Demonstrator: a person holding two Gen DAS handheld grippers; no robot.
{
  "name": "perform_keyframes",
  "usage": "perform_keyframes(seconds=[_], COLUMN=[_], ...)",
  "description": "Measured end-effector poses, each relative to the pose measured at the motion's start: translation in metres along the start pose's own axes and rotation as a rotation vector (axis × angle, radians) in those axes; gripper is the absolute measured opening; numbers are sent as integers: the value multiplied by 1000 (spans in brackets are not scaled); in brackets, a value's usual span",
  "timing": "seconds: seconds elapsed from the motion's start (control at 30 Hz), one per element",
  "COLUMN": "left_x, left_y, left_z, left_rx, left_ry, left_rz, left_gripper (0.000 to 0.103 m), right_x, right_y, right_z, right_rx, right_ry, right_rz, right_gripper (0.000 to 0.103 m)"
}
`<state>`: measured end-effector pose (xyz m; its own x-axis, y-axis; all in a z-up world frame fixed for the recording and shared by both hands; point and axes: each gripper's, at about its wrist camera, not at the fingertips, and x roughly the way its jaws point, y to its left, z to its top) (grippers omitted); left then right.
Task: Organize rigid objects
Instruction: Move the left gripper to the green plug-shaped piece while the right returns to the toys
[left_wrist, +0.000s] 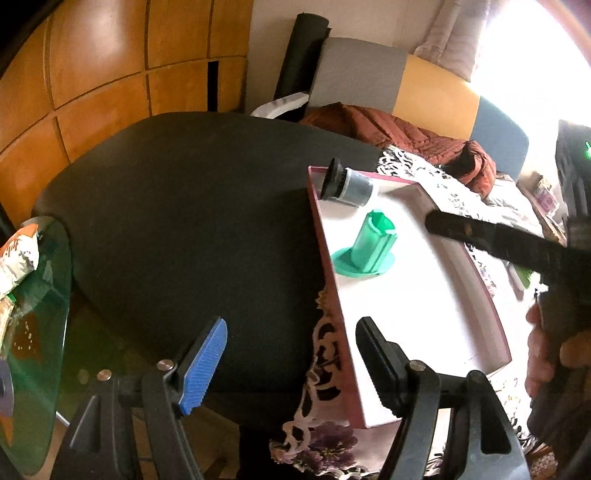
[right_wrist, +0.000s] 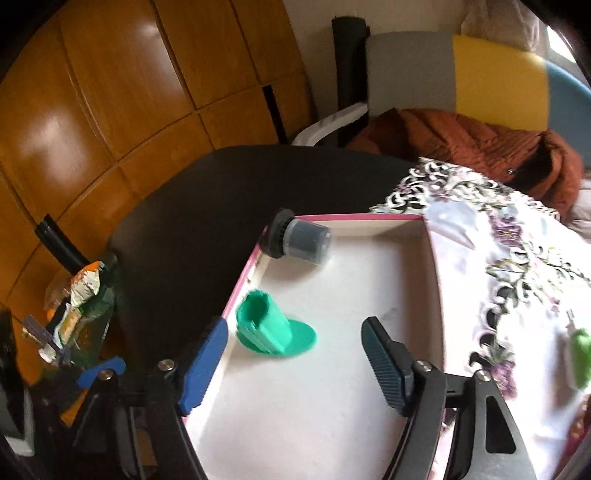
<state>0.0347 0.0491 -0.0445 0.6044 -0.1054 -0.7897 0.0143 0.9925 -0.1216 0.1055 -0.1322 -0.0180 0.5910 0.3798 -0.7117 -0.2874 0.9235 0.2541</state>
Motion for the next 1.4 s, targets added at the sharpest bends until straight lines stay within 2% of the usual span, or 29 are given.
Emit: perform_keyframes(seconds=[0.3, 0.47, 0.7, 0.9, 1.07, 1.17, 1.3, 1.4], left_x=[-14, -16, -17, -15, -14, -9, -8, -7], left_y=[-23, -35, -55, -77, -90, -97, -120, -144], left_z=[6, 6, 7, 7, 6, 9, 14, 16], left_rx=[63, 92, 138, 194, 214, 204, 241, 296], left_ry=[-32, -35, -26, -22, -5, 28, 47, 44], left_rz=[-18, -44, -93, -91, -136, -168, -223, -230], left_gripper=[74, 74, 74, 74, 73, 64, 62, 62], right_x=[-37, -57, -89, -114, -141, -159, -187, -197], right_y=[-16, -34, -71, -116, -164, -195, -250, -282], right_z=[-25, -32, -40, -49, -60, -65, -79, -94], right_rx=[-46, -29, 13, 64, 138, 198, 353, 527], right_ry=[-50, -80, -117, -137, -159, -189, -248, -262], right_rz=[-97, -137, -222, -316, -407, -473, -598, -646], right_gripper=[85, 88, 89, 90, 91, 93, 94, 94])
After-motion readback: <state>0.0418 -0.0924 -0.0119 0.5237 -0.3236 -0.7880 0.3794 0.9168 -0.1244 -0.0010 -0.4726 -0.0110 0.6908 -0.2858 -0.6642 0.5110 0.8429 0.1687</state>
